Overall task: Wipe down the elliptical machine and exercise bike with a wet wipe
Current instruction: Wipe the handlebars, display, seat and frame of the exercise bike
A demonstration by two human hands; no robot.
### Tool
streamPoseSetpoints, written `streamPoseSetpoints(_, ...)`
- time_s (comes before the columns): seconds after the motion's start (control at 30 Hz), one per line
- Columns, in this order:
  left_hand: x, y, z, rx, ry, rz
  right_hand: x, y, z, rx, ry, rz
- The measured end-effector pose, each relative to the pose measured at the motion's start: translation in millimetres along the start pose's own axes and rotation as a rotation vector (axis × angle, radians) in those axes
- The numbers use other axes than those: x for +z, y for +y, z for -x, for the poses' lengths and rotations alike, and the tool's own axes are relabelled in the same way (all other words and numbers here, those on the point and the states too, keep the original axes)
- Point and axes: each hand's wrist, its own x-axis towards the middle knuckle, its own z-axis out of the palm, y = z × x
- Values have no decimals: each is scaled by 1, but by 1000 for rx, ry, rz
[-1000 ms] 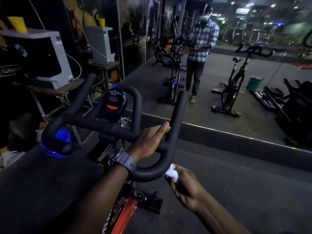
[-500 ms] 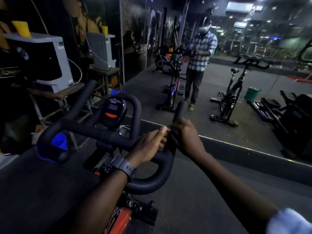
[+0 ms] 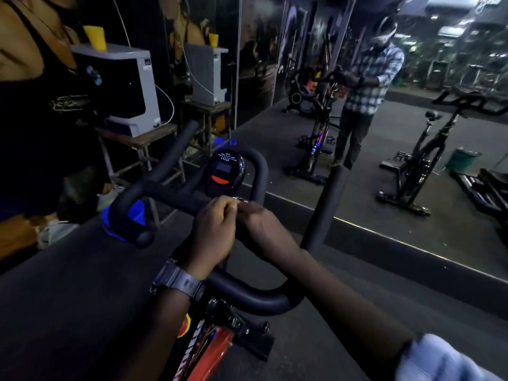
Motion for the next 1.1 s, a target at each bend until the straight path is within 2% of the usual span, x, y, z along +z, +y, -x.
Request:
streamPoseSetpoints(0.1,-3,-7,1,-45,40,44,-2,8,3,-56,-21,-35)
streamPoseSetpoints(0.23,-16,-25,4,10,157,38,-9,19,44,-15,-83,56)
streamPoseSetpoints(0.43,-18,-47,-3,-17,203,180,13,-5,-30,-94,-59,27)
streamPoseSetpoints(0.5,-14,-55,-2,-43,232,286,13,3,-23,-79,-91,37)
streamPoseSetpoints(0.63,-11,-60,-2,-46,246,398,-11,20,26,-127,-101,43)
streamPoseSetpoints(0.73,-12,-59,-5,-89,245,455,0,15,-3,-171,-111,109)
streamPoseSetpoints(0.87,-13,-67,-4,-141,203,530,28,-3,-38,-139,-90,105)
streamPoseSetpoints(1.0,-14,-61,1,-118,228,526,5,17,19,-165,-130,104)
streamPoseSetpoints(1.1,-16,-58,2,-116,245,498,-2,22,20,-122,-94,111)
